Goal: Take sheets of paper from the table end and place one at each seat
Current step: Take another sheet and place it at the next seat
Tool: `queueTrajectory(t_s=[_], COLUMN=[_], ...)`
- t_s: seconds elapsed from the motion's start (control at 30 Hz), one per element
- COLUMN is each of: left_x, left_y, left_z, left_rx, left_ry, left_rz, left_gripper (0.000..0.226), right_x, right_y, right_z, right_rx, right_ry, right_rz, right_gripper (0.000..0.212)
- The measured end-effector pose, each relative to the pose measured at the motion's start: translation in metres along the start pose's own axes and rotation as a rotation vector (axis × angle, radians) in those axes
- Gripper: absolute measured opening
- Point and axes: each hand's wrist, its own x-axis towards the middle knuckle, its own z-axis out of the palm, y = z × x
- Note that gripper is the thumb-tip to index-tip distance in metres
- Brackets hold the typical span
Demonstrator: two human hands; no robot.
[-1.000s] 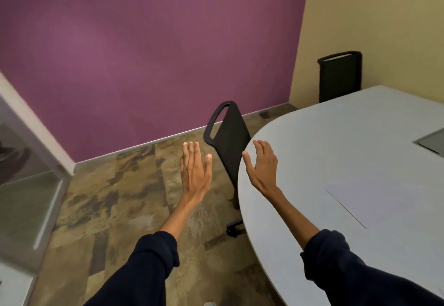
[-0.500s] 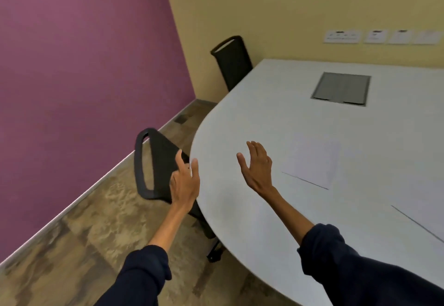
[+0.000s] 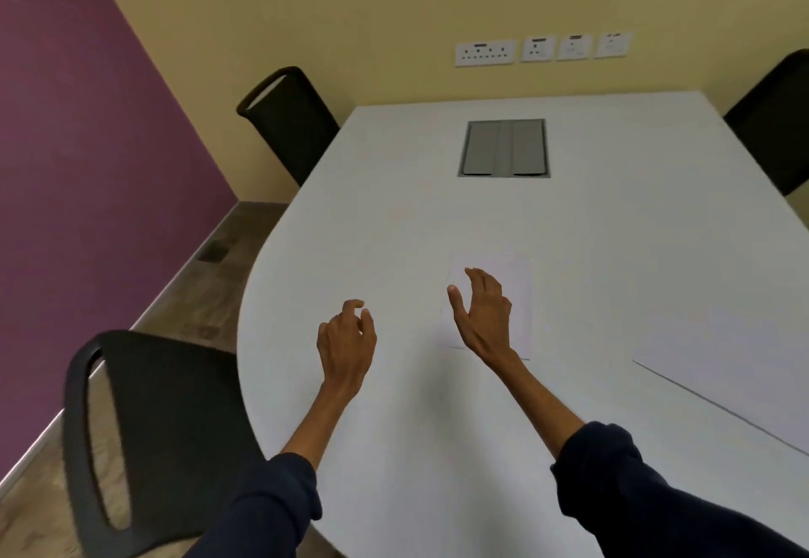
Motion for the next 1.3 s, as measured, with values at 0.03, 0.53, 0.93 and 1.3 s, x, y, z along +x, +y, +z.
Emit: queueTrajectory(t_s=[0.03,0.53,0.93,1.3], left_x=[0.005,0.045,0.058,0.053], left_y=[0.003,0.017,0.020,0.034], left_z=[0.010,0.180,0.262,0.279], left_rx=[-0.006,-0.116,-0.094,-0.017], left_ry=[-0.003,-0.526,-0.501,-0.466], left_rz=[0.005,-0.098,-0.369,-0.304], left_gripper=[0.021,0.056,0.075,0.058], right_x=[0.005,0.042,0.054,0.058], right_y=[0.008,0.138,0.178,0.175], right_z=[-0.003,0.009,0.060,0.071], right_rx=[-0.013,-0.185,-0.325,-0.311], right_ry=[0.004,-0.038,-0.060,0.024], right_rz=[0.018,0.439,0.764,0.804], right_gripper=[0.051,0.052,0.067,0.057])
